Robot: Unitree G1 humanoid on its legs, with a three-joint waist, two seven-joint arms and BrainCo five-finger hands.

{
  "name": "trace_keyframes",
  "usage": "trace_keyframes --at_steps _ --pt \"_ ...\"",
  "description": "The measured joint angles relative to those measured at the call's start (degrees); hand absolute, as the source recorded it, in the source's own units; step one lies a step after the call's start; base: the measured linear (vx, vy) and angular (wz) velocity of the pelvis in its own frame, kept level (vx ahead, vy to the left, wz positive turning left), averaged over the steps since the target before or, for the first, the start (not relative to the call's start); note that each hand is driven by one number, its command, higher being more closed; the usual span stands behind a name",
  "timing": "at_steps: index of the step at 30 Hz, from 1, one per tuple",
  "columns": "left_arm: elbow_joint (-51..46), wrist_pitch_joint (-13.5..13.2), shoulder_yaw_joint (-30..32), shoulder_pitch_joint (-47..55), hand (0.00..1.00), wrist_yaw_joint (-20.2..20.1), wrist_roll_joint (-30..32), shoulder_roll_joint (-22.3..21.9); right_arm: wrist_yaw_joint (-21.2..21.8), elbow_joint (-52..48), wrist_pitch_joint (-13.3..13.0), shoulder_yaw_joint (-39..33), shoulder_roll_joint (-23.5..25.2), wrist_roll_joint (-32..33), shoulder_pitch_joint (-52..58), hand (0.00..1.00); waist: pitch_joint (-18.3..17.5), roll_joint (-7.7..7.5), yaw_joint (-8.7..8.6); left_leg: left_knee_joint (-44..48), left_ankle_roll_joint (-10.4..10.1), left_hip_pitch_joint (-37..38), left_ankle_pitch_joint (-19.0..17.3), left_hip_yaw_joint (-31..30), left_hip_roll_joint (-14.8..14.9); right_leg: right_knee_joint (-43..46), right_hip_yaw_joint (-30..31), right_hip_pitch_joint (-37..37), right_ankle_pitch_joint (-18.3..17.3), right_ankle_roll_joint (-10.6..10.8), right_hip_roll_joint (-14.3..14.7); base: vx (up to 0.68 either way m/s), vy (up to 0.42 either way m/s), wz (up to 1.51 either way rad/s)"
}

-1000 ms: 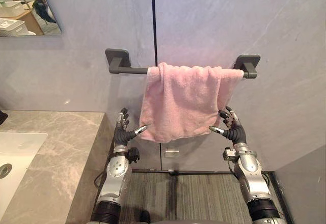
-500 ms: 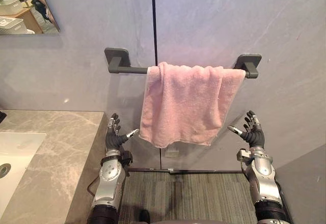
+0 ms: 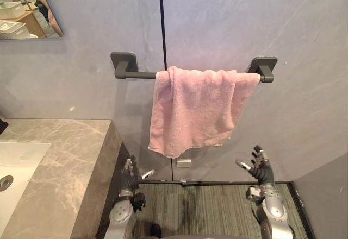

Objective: Organize washtable

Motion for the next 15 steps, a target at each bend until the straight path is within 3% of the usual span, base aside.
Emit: trace_keyframes --at_steps 15 --pt "20.11 1.74 -1.09 -0.87 0.00 -0.73 3.94 -0.26 -0.54 29.11 1.31 2.33 0.67 -6.44 -0.35 0.00 0.64 0.37 0.33 -0.01 -0.09 0.85 -0.13 -0.14 -0.12 -0.07 -0.25 1.06 -0.20 0.17 -0.27 -0.01 -0.004 0.00"
